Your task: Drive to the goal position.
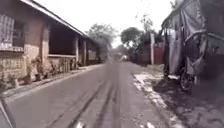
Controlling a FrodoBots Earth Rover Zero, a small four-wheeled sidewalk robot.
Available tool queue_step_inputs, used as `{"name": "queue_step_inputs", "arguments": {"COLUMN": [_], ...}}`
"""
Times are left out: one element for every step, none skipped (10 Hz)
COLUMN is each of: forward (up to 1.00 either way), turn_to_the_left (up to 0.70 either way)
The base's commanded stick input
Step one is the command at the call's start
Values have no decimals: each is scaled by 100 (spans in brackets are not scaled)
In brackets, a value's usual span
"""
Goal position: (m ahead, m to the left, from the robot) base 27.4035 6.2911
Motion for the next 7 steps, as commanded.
{"name": "queue_step_inputs", "arguments": {"forward": [100,100,100,100,100,100,100], "turn_to_the_left": [0,0,0,0,0,0,0]}}
